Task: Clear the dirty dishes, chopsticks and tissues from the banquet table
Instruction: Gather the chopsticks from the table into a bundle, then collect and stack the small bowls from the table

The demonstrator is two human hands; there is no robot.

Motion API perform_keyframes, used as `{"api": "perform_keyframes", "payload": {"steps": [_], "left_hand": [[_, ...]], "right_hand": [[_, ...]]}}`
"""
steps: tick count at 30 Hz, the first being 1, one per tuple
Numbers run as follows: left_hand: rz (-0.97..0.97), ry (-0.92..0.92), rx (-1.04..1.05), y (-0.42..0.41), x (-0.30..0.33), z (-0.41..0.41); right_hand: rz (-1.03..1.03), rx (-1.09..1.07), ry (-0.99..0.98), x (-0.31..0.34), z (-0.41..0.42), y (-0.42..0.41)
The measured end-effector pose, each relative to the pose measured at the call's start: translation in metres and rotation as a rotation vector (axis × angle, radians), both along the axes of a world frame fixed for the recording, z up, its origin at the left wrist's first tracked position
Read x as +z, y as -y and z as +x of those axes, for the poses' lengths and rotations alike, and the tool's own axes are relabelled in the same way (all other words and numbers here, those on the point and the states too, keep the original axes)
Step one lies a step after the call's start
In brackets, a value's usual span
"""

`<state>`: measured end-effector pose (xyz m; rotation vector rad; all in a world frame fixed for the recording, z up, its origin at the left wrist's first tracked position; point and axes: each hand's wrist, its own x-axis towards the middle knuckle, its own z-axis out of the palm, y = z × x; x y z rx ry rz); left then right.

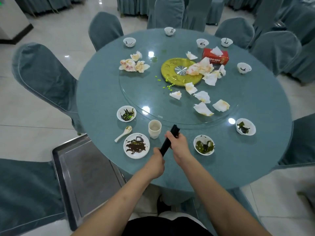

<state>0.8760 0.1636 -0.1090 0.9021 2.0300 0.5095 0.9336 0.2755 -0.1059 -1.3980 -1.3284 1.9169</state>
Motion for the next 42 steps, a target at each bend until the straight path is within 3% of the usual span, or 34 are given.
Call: {"api": "perform_keyframes", "payload": {"steps": [4, 12, 19, 25, 27, 33, 42], "left_hand": [[-0.027, -0.032, 0.016, -0.021, -0.011, -0.003], [-0.017, 0.008, 0.056, -0.040, -0.045, -0.010], [-0.207, -0.052, 0.043, -0.025, -0.088, -0.016], [-0.307, -0.159, 0.040, -0.017, -0.114, -0.013], [-0.344, -0.239, 0.024, -0.015, -0.121, -0.010], [-0.335, -0.337, 0.019, -0.011, -0.130, -0.004], [-0.246, -0.271, 0.148, -0.012, -0.135, -0.003]], "right_hand": [[-0.093, -0.066, -0.065, -0.010, -0.018, -0.023], [-0.191, -0.049, 0.089, -0.053, -0.040, -0.058], [-0.189, 0.080, 0.219, -0.098, -0.058, -0.075], [-0.299, 0.003, 0.200, -0.128, -0.065, -0.087], [-0.279, 0.064, 0.242, -0.135, -0.065, -0.089], [0.041, 0.278, 0.493, -0.158, -0.051, -0.096], [-0.080, 0.231, 0.458, -0.160, -0.028, -0.090]]}}
